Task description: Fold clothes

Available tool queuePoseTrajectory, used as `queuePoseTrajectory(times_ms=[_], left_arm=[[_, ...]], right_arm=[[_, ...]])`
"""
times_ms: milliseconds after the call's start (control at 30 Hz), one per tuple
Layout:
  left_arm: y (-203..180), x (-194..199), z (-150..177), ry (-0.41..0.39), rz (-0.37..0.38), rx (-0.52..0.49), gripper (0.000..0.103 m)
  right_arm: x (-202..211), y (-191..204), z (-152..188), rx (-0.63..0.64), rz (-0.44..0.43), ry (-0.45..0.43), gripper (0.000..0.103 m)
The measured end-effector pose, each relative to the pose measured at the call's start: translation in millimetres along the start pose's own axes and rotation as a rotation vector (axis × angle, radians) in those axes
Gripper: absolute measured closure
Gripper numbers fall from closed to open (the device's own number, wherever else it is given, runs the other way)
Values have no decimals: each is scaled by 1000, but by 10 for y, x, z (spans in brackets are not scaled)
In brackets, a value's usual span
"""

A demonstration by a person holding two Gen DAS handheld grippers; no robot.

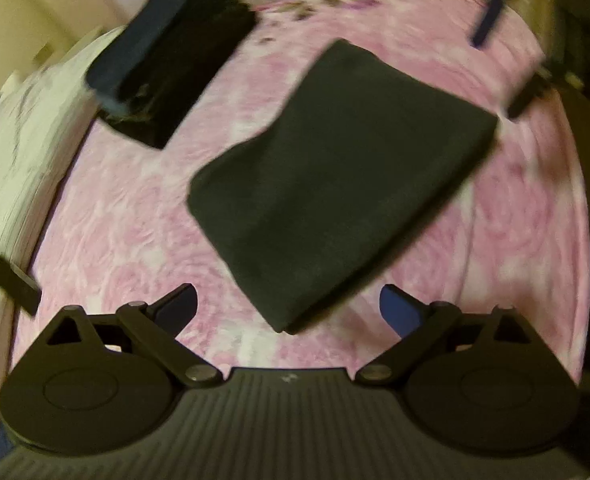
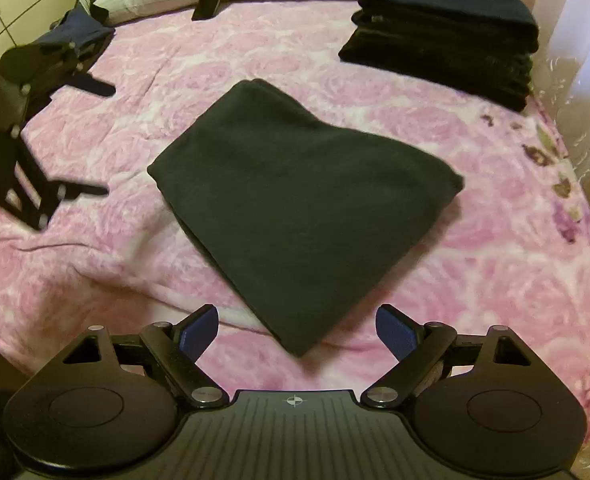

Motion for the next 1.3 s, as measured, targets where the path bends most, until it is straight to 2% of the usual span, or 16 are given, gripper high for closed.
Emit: queuePoseTrajectory(times_ms=[67,167,233,333,433,533,600,633,667,700,767,833,933,1033,1167,1300], left_arm=[[-28,-56,27,-22,8,-35,7],[105,-134,55,-60,54,59,7],[351,-189,31,-89,89,231,7],[788,-320,-5,-132,129,493,11],[1134,-521,-50,-164,176,662,22],[1386,-736,-89,-195,214,777,31],[1518,-876,-67,-210,229,850,35],[1559,-958,-37,-213,244,890,41],[1587,-1034,-5,-211,263,922,48],[1603,-1092,22,-211,278,946,61],[1595,-1153,63,-218,296,964,65],[1575,-1185,87,-221,305,963,76],[1555,-1178,95,-221,307,943,86],[1569,-1043,159,-251,313,978,90],[1627,-1275,342,-231,348,1070,89],[1755,-1494,430,-218,406,1110,86]], right_arm=[[-35,19,-42,-27,16,1,14],[-31,-75,-152,-133,35,-15,14],[-63,-218,-240,-227,37,-18,14],[-147,-380,-414,-274,32,-30,14],[-231,-541,-588,-321,27,-42,14],[-314,-703,-763,-367,22,-54,14],[-442,-636,-925,-286,-40,-60,14],[-530,-593,-1016,-232,-69,-61,14],[-624,-554,-1109,-176,-96,-61,14],[-718,-515,-1201,-120,-122,-61,14],[-905,-437,-1385,-8,-175,-61,15],[-1104,-350,-1550,110,-216,-59,15],[-1428,-203,-1682,292,-233,-27,15],[-1540,-113,-1774,402,-247,-18,15],[-1535,-70,-1829,373,-318,-34,15],[-1623,-143,-1800,229,-371,-28,15]])
Point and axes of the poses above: each gripper's, at about its wrist camera, not at the fingertips, and x roughly against the way its jaws point, y to its left, z to its underside, the point moved 2 cm from there along -x, roughly the way its jaws point, and after that the axes turned 8 degrees about z, right-handed, at the moved point
